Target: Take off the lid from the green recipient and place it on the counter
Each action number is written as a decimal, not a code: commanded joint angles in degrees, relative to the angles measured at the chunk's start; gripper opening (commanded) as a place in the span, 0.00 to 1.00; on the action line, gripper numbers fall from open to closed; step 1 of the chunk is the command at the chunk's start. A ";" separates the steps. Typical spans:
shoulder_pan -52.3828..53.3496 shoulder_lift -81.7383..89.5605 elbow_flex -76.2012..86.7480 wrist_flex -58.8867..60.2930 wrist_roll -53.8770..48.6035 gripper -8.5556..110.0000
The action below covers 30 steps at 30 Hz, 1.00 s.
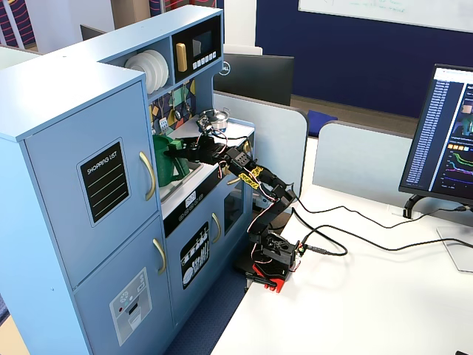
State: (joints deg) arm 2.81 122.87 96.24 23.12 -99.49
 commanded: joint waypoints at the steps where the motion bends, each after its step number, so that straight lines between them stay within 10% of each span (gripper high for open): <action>1: -0.44 -0.18 -4.66 0.70 -0.62 0.25; 9: -1.85 -0.70 -5.45 1.76 -2.20 0.07; 30: 8.44 -0.18 -14.85 3.87 -6.50 0.07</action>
State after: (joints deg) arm 5.19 121.03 86.92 26.98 -104.59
